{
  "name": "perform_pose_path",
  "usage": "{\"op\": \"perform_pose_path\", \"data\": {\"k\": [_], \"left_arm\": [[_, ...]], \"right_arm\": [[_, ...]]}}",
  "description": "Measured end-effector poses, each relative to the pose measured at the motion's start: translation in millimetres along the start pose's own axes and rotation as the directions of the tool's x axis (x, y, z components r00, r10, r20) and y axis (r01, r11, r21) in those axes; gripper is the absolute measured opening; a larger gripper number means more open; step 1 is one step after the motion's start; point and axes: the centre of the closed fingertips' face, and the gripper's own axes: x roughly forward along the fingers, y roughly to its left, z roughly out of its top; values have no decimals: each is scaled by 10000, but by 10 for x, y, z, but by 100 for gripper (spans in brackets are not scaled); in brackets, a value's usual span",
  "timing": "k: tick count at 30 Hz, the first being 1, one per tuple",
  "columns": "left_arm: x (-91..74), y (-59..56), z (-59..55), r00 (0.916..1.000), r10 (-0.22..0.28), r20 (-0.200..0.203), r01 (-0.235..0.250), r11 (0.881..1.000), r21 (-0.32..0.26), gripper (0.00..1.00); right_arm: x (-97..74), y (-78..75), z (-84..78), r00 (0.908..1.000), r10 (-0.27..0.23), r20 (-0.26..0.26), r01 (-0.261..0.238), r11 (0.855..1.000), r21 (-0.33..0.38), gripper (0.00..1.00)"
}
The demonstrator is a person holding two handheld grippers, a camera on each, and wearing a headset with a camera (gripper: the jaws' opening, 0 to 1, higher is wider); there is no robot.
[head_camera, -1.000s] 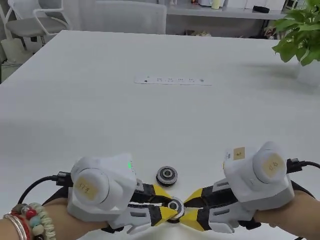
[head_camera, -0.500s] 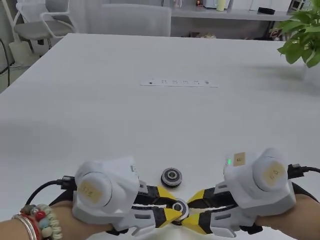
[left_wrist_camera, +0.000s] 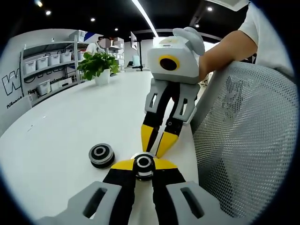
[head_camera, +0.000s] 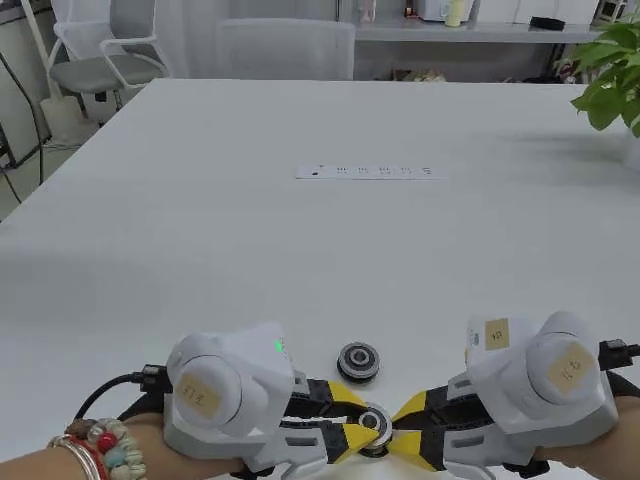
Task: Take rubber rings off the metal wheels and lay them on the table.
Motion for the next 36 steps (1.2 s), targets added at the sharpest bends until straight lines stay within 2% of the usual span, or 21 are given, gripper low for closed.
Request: {"op": "perform_pose_path", "data": {"k": [5, 12, 15, 21, 22, 23, 24, 26, 28, 30, 31, 35, 36], "left_arm": [[0, -2, 1, 10000, 27, 6, -27, 10000, -11, 8], [-17, 0, -9, 9997, 198, -128, -199, 9998, -20, 8], [-25, 2, -14, 9996, 241, -154, -242, 9996, -119, 8], [-30, 0, -16, 9998, 181, -3, -181, 9997, -133, 8], [-28, 1, -20, 9998, 175, 0, -175, 9998, -124, 8], [-27, 0, -21, 9999, 168, 7, -168, 9998, -120, 8], [-23, 2, -19, 9999, 132, 37, -132, 9999, -82, 8], [-16, 6, -15, 9999, -5, 109, 5, 10000, -40, 8], [-18, 13, -13, 9998, -59, 164, 61, 10000, -78, 8], [-10, 12, -5, 9998, -25, 207, 27, 9999, -103, 8], [-5, 13, -3, 9998, -1, 211, 3, 10000, -88, 8], [4, 25, 2, 9997, 25, 250, -23, 10000, -77, 8], [3, 29, 3, 9997, 19, 249, -17, 10000, -62, 8]], "right_arm": [[0, -6, 1, 10000, -60, -31, 60, 10000, -61, 3], [8, -18, 4, 9999, -146, -36, 147, 9994, 323, 2], [15, -13, 11, 9997, -208, -96, 209, 9997, 93, 2], [17, -26, 12, 9993, -258, -284, 263, 9995, 193, 1], [17, -32, 12, 9991, -253, -334, 264, 9992, 315, 1], [16, -29, 3, 9988, -235, -428, 265, 9970, 730, 1], [14, -29, -8, 9982, -201, -569, 302, 9830, 1812, 1], [14, -63, -31, 9966, -210, -793, 419, 9615, 2718, 0], [15, -99, -24, 9978, -259, -610, 398, 9700, 2397, 0], [7, -100, -27, 9971, -377, -657, 528, 9681, 2448, 0], [2, -103, -27, 9963, -444, -741, 615, 9668, 2481, 0], [22, -129, -31, 9914, -740, -1076, 927, 9792, 1807, 0], [30, -133, -28, 9902, -811, -1135, 1008, 9783, 1808, 0]]}}
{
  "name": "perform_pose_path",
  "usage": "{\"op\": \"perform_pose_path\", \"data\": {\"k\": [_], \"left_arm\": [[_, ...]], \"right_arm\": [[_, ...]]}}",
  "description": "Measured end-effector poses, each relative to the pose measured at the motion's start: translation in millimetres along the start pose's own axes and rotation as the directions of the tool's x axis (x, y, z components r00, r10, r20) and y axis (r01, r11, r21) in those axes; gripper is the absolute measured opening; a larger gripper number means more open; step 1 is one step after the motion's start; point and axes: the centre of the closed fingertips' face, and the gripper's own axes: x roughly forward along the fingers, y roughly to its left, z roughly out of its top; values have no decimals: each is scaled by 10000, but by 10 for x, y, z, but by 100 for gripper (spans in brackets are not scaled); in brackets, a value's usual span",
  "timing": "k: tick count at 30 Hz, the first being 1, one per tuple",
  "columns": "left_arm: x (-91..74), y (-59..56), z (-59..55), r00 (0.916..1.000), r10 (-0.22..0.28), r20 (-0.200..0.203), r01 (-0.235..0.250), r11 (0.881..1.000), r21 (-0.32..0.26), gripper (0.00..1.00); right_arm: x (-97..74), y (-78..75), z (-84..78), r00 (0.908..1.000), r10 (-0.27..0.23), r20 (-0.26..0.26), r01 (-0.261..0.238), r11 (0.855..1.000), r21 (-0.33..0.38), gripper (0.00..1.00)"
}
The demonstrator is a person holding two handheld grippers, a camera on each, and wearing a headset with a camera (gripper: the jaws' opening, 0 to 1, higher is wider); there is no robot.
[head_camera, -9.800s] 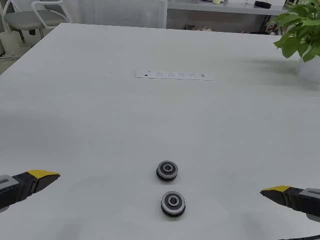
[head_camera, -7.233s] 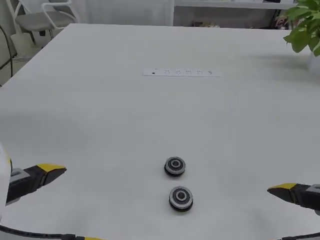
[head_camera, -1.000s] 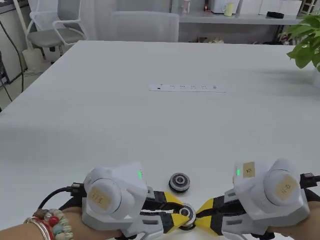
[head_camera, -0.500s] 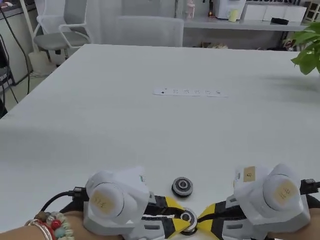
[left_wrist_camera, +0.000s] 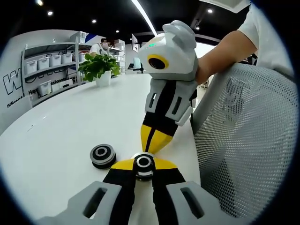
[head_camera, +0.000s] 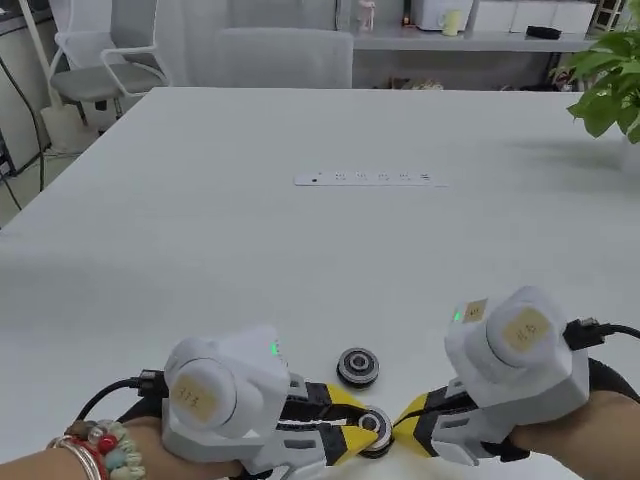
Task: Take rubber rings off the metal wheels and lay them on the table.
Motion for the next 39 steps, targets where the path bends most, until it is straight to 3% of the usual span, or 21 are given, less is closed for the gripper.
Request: {"op": "perform_pose_path", "data": {"k": [3, 6, 12, 13, 14, 16, 17, 18, 20, 21, 23, 24, 25, 27, 29, 31, 34, 39], "left_arm": [[-6, 16, -5, 10000, 10, -4, -10, 10000, 24, 8], [-10, 23, -9, 10000, 13, 25, -13, 10000, -5, 8], [-9, 24, -8, 10000, 44, 65, -44, 10000, -25, 8], [-9, 24, -9, 10000, 54, 61, -54, 10000, -17, 8], [-8, 24, -8, 10000, 59, 69, -59, 10000, -17, 8], [-8, 26, -8, 9999, 85, 95, -85, 10000, -22, 8], [-7, 30, -8, 9999, 101, 111, -100, 9999, -58, 8], [-5, 29, -8, 9999, 94, 127, -93, 9999, -83, 8], [3, 14, -1, 9998, 60, 182, -57, 9999, -135, 8], [9, 4, 2, 9998, 48, 212, -46, 9999, -135, 8], [9, 5, 2, 9998, 54, 211, -51, 9999, -114, 8], [9, 6, 1, 9997, 39, 227, -36, 9999, -130, 8], [9, 6, 1, 9997, 35, 234, -32, 9999, -130, 8], [10, 10, 0, 9996, 11, 266, -7, 9999, -162, 8], [8, 10, 0, 9996, 1, 273, 5, 9998, -207, 8], [6, 9, -1, 9997, -60, 248, 64, 9998, -181, 8], [6, 12, -4, 9996, -114, 240, 119, 9998, -188, 8], [4, 7, -3, 9998, -112, 192, 114, 9999, -127, 8]], "right_arm": [[12, -21, 7, 9997, -215, -114, 217, 9996, 162, 0], [10, -36, 0, 10000, -5, -33, 10, 9888, 1492, 0], [10, -33, 0, 9998, -68, -206, 94, 9916, 1289, 0], [7, -30, -15, 9993, -143, -332, 214, 9738, 2266, 0], [6, -34, -15, 9993, 75, -376, 25, 9661, 2581, 0], [13, -54, -4, 9990, 413, -173, -313, 9206, 3893, 0], [0, -71, -6, 9988, 493, -60, -429, 9173, 3959, 0], [-9, -57, -20, 9980, 618, -144, -494, 8991, 4349, 0], [-16, -58, -40, 9967, 754, -305, -544, 8966, 4395, 0], [-18, -55, -46, 9969, 684, -388, -430, 8869, 4600, 0], [-13, -46, -37, 9972, 616, -421, -359, 8908, 4530, 0], [-14, -41, -38, 9966, 624, -532, -336, 9024, 4296, 0], [-11, -38, -35, 9962, 638, -597, -324, 9043, 4256, 0], [-9, -49, -43, 9949, 547, -842, -105, 8908, 4543, 0], [-8, -37, -39, 9945, 422, -960, 37, 9007, 4344, 0], [-10, -45, -48, 9929, 222, -1168, 213, 9333, 3584, 0], [-8, -33, -38, 9906, -33, -1370, 424, 9581, 2833, 0], [-11, -38, -45, 9916, -107, -1292, 487, 9545, 2943, 0]]}}
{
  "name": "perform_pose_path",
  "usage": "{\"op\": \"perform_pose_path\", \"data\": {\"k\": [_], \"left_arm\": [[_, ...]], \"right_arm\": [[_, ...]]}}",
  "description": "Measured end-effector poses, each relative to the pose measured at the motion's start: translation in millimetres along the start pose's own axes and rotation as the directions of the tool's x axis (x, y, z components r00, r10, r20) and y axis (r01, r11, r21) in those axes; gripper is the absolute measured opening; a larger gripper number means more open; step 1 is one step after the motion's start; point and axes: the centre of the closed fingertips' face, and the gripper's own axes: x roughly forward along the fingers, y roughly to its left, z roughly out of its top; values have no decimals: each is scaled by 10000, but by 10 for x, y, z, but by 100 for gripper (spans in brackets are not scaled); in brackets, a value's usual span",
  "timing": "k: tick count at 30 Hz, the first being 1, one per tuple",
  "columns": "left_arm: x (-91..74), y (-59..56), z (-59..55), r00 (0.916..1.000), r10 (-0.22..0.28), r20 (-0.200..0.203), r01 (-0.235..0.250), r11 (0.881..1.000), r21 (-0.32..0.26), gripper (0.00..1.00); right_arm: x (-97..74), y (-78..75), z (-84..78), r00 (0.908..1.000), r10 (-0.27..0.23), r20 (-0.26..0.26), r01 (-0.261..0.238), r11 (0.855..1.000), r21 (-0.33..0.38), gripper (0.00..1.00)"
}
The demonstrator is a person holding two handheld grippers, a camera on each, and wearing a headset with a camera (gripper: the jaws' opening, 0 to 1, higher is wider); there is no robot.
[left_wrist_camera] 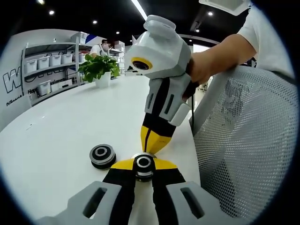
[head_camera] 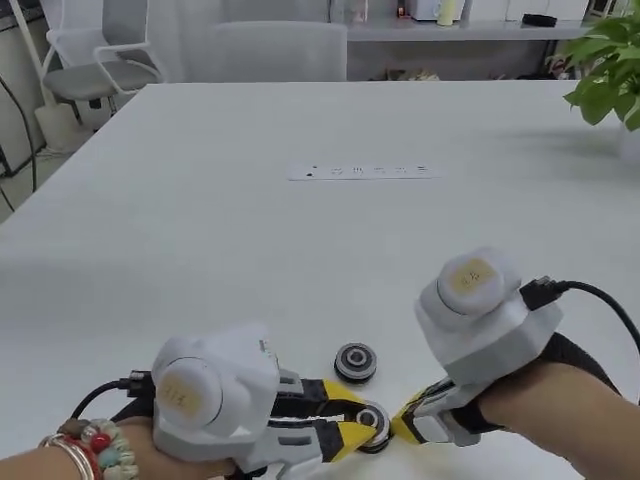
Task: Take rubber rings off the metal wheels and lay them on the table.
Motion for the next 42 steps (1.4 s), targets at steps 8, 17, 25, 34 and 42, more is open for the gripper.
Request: {"op": "perform_pose_path", "data": {"k": [8, 17, 25, 34, 42], "left_arm": [[1, -1, 4, 10000, 62, -3, -62, 10000, 32, 8], [8, 3, 8, 10000, 87, -29, -86, 9999, 58, 8], [8, 5, 7, 10000, 73, -55, -73, 9999, 102, 8], [5, 12, 6, 9998, 111, -179, -108, 9998, 182, 8], [7, 14, 5, 9998, 131, -150, -128, 9998, 159, 8]], "right_arm": [[-49, -16, 43, 9941, 793, 743, -909, 9814, 1693, 0], [-86, -24, 84, 9790, 1428, 1457, -1807, 9385, 2941, 0], [-135, 26, 128, 9681, 1765, 1779, -2258, 9220, 3146, 0], [-149, 68, 154, 9665, 1783, 1845, -2317, 9153, 3293, 0], [-154, 136, 190, 9625, 1901, 1935, -2468, 9097, 3340, 0]]}}
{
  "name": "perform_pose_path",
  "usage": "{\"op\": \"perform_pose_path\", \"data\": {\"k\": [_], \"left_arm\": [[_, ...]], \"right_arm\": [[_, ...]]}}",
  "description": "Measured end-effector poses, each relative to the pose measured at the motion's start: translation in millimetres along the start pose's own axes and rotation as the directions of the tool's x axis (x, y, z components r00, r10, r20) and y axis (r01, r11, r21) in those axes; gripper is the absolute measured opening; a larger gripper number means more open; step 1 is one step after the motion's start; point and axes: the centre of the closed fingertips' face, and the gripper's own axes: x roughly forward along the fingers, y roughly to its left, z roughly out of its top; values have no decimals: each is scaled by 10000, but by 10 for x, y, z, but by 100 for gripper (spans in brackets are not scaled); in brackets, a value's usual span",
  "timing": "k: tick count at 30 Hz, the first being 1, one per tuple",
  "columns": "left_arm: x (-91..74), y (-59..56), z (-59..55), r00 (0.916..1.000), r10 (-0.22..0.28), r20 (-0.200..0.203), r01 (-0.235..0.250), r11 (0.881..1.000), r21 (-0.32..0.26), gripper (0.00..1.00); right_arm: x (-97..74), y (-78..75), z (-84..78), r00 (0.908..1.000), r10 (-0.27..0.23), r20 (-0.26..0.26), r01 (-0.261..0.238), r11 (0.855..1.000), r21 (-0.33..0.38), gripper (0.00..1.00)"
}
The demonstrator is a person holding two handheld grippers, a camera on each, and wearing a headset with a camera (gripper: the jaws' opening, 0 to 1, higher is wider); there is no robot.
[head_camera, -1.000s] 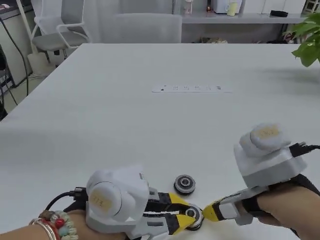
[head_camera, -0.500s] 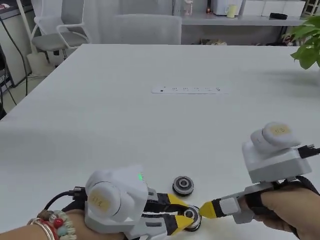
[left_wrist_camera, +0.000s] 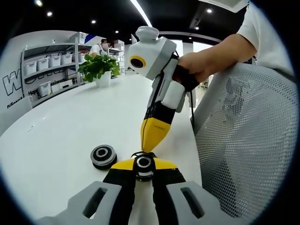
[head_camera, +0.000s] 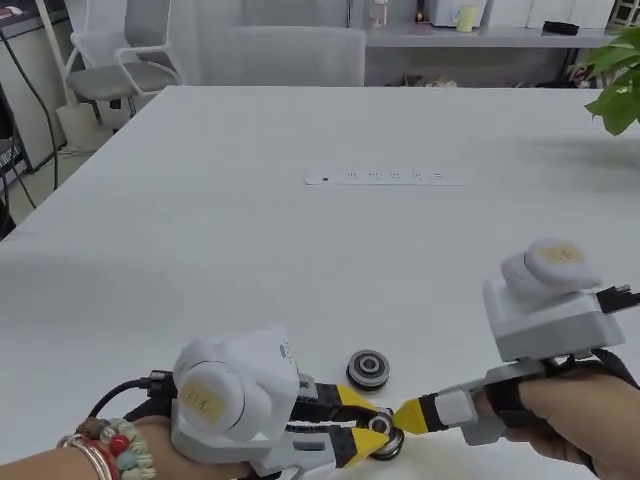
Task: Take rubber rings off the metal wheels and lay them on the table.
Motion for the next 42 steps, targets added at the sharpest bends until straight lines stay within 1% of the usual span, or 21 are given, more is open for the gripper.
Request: {"op": "perform_pose_path", "data": {"k": [3, 4, 5, 6, 7, 8, 9, 10, 12, 15, 19, 21, 23, 25, 26, 28, 33, 35, 38, 39, 42], "left_arm": [[3, -1, 0, 10000, 13, 6, -13, 10000, -9, 8], [4, -1, 1, 10000, 17, 6, -17, 10000, -13, 8], [5, 0, 2, 10000, 22, 9, -22, 10000, -16, 8], [5, 1, 2, 10000, 24, 8, -24, 10000, -16, 8], [5, 3, 2, 10000, 41, 5, -41, 10000, -37, 8], [5, 3, 2, 10000, 38, 1, -38, 10000, -18, 8], [5, 2, 1, 10000, 37, -4, -37, 10000, -5, 8], [5, 2, 1, 10000, 51, -3, -51, 10000, -43, 8], [5, 1, 3, 10000, 73, -22, -73, 9999, -75, 8], [7, -1, 6, 9999, 81, -76, -80, 9999, 122, 8], [12, -2, 10, 9996, 113, -273, -111, 9999, 82, 8], [15, 1, 14, 9986, 97, -516, -95, 9999, 38, 8], [10, 2, 4, 9954, 107, -953, -103, 9999, 38, 8], [6, -4, 10, 9931, 101, -1169, -70, 9996, 263, 8], [-10, -7, 7, 9910, 75, -1336, 23, 9973, 729, 9], [-32, -29, 11, 9907, -84, -1359, 204, 9960, 872, 9], [-129, -61, 72, 9908, -342, -1307, 438, 9965, 708, 25], [-165, -102, 111, 9914, -588, -1169, 642, 9970, 429, 28], [-200, -135, 133, 9891, -796, -1238, 838, 9960, 296, 32], [-221, -192, 115, 9831, -1123, -1444, 1148, 9933, 93, 38], [-264, -234, 168, 9803, -1343, -1446, 1378, 9903, 147, 57]], "right_arm": [[7, 45, 10, 9998, 200, 37, -200, 9998, -9, 0], [10, 128, 53, 9977, 608, 293, -611, 9981, 107, 0], [1, 268, 97, 9897, 1328, 532, -1352, 9898, 447, 0], [0, 288, 160, 9861, 1379, 925, -1436, 9880, 575, 0], [-3, 194, 109, 9953, 766, 601, -781, 9967, 240, 0], [6, 98, 94, 9987, 214, 457, -195, 9989, -424, 0], [11, 91, 62, 9996, 100, 258, -83, 9979, -648, 0], [30, 136, 41, 9994, 286, 196, -276, 9984, -485, 0], [23, 111, 49, 9989, 362, 283, -357, 9992, -198, 0], [23, 98, 51, 9994, 249, 250, -244, 9995, -207, 0], [33, 74, 46, 9997, 145, 191, -140, 9996, -241, 0], [35, 72, 51, 9996, 176, 206, -173, 9997, -179, 0], [34, 59, 52, 9997, 133, 215, -130, 9998, -167, 0], [34, 53, 50, 9997, 133, 204, -130, 9998, -143, 0], [36, 51, 50, 9997, 138, 207, -135, 9998, -112, 0], [38, 50, 46, 9997, 150, 184, -148, 9998, -96, 0], [40, -8, 27, 9999, -138, 28, 138, 9995, -292, 0], [36, -13, 32, 9998, -171, 35, 172, 9992, -360, 0], [34, -11, 51, 9999, -144, 95, 147, 9993, -349, 0], [32, -9, 60, 9998, -116, 132, 120, 9994, -323, 0], [11, 31, 121, 9989, 171, 446, -169, 9998, -51, 0]]}}
